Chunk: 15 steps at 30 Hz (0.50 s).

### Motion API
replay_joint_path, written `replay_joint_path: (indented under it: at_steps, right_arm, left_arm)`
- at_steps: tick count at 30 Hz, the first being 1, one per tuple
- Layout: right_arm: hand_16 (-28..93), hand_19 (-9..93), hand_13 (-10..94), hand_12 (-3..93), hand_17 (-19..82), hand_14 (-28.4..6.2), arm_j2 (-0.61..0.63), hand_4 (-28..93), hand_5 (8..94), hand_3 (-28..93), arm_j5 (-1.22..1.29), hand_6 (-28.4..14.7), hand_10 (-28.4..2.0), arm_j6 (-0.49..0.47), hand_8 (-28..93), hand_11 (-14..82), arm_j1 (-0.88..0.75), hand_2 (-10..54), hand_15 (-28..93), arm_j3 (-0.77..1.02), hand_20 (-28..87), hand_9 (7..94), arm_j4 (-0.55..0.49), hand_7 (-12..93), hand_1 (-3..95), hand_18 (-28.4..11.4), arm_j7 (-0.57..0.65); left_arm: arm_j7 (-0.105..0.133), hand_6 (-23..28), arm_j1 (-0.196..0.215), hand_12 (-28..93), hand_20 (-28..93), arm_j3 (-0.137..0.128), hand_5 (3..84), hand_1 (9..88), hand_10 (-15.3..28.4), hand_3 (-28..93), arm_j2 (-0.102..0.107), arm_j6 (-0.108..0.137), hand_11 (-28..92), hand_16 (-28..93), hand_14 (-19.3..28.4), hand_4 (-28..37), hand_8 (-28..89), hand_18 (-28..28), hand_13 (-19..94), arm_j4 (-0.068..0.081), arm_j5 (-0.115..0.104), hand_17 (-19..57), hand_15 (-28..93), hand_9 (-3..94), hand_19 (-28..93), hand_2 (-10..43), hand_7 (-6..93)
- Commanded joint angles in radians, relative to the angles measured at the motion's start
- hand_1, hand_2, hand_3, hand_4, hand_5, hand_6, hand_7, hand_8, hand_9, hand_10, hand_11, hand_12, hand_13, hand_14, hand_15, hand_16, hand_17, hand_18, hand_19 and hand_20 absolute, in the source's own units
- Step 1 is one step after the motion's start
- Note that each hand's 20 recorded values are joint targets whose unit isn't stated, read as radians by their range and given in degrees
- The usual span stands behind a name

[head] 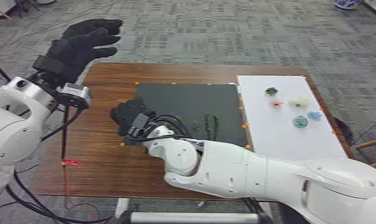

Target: Arrange flowers

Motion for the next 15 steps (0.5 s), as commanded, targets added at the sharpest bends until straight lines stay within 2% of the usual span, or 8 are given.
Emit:
replay_joint_path:
  at_steps: [1,6,9,12,13,14,15]
  right_arm:
    - [36,90,67,49.9,36,-4.5,0.004,-28,60.5,80,-0.01,2.9,-3.8,-0.013,-4,19.9,0.01,-9.5,75,-0.004,57,73.3,-0.018,43,40.9,-18.8,0.027]
    - [36,90,67,47.3,36,-4.6,0.005,-28,59.9,80,-0.018,2.6,-4.2,-0.029,-4,21.3,0.008,-9.5,75,0.0,57,71.9,-0.023,41,40.4,-18.9,0.039]
    - [36,91,67,47.2,35,-4.7,0.011,-28,59.5,81,-0.017,2.7,-4.1,-0.053,-4,21.2,0.005,-9.5,75,0.009,57,71.6,-0.04,41,41.1,-18.8,0.043]
    - [38,90,66,49.7,35,-4.6,0.026,-28,57.2,84,-0.008,2.9,-4.2,-0.147,-6,19.2,-0.032,-9.5,74,0.083,57,71.9,-0.075,38,43.8,-18.7,-0.051]
    - [42,90,66,50.7,35,-4.2,0.026,-28,55.5,86,0.005,3.8,-4.6,-0.183,-11,20.7,-0.04,-9.4,73,0.097,57,70.6,-0.09,35,45.3,-18.8,-0.051]
    - [44,91,66,52.0,35,-4.1,0.027,-28,53.3,88,0.002,4.4,-5.2,-0.229,-16,22.8,-0.063,-8.6,72,0.136,57,68.8,-0.102,33,46.1,-19.0,-0.08]
    - [44,91,66,54.2,35,-4.9,0.028,-27,49.3,90,0.006,5.0,-6.8,-0.261,-17,30.8,-0.072,-5.8,75,0.153,57,65.6,-0.112,30,45.3,-19.4,-0.094]
  left_arm:
    - [-0.001,6.6,0.014,24,-2,-0.019,24.8,33.0,10.9,59,-0.012,-0.007,30,-2,10.5,-27.2,-10,18.8,5,-0.012,-0.003,-9.7,52,14.0,49,3.2,23.4]
    - [0.0,6.6,0.014,25,-4,-0.018,24.9,33.0,10.9,59,-0.012,-0.005,30,-2,10.5,-27.5,-10,19.0,5,-0.012,-0.002,-9.9,52,14.1,50,3.0,23.2]
    - [-0.001,6.7,0.025,25,-5,-0.028,25.0,33.0,10.9,59,-0.012,-0.006,30,-2,10.5,-27.7,-10,19.0,5,-0.015,-0.003,-9.9,52,14.1,50,3.0,23.2]
    - [0.0,6.7,0.035,25,-5,-0.035,25.0,33.3,10.9,59,-0.014,-0.003,30,-2,10.5,-28.0,-10,18.7,5,-0.018,-0.003,-9.7,52,14.1,51,3.1,23.3]
    - [0.0,6.8,0.036,25,-5,-0.036,25.0,33.5,11.0,59,-0.014,-0.002,30,-2,10.4,-28.0,-10,18.8,5,-0.018,-0.003,-9.6,52,14.0,51,3.3,23.3]
    - [0.001,6.9,0.036,26,-6,-0.035,25.1,33.6,11.1,58,-0.015,-0.001,30,-1,10.4,-27.9,-10,18.9,5,-0.018,-0.003,-9.7,52,14.0,51,3.6,23.3]
    - [0.002,7.0,0.035,26,-6,-0.035,25.0,33.8,11.2,58,-0.015,-0.003,30,-1,10.4,-27.9,-10,19.0,5,-0.017,-0.003,-9.7,52,13.9,51,3.9,23.3]
